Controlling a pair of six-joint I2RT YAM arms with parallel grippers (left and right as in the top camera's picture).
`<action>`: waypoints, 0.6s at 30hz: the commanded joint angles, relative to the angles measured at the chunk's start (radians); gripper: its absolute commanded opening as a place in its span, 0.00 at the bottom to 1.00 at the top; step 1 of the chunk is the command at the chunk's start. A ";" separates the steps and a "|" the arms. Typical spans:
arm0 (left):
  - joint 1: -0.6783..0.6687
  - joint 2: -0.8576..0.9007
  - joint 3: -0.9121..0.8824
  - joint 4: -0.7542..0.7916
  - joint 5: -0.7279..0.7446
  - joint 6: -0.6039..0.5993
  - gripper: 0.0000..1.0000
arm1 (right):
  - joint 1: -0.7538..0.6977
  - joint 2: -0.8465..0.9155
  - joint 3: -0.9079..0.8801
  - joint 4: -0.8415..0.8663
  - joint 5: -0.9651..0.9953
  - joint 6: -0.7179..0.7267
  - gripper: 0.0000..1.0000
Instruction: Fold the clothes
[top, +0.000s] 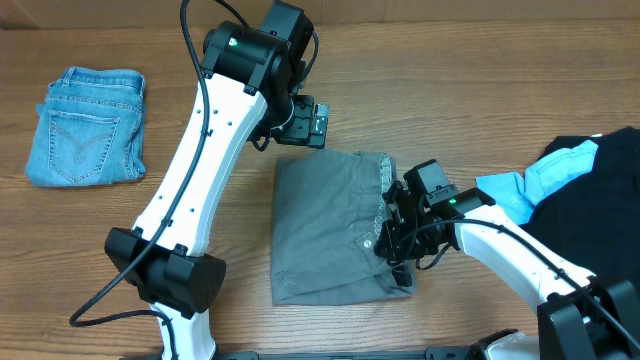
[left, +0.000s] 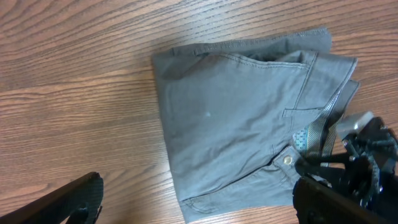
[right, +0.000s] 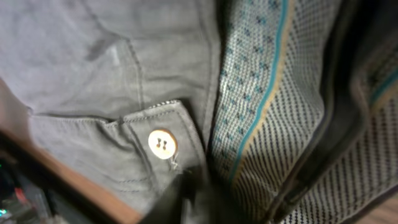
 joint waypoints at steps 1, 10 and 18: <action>0.006 -0.019 0.020 -0.006 -0.003 0.019 1.00 | 0.000 -0.006 -0.002 -0.036 -0.089 -0.029 0.04; 0.006 -0.019 0.020 -0.002 -0.011 0.020 1.00 | -0.002 -0.133 0.139 -0.281 0.144 0.180 0.04; 0.006 -0.019 0.020 0.014 -0.011 0.019 1.00 | -0.002 -0.141 0.107 -0.415 0.221 0.421 0.04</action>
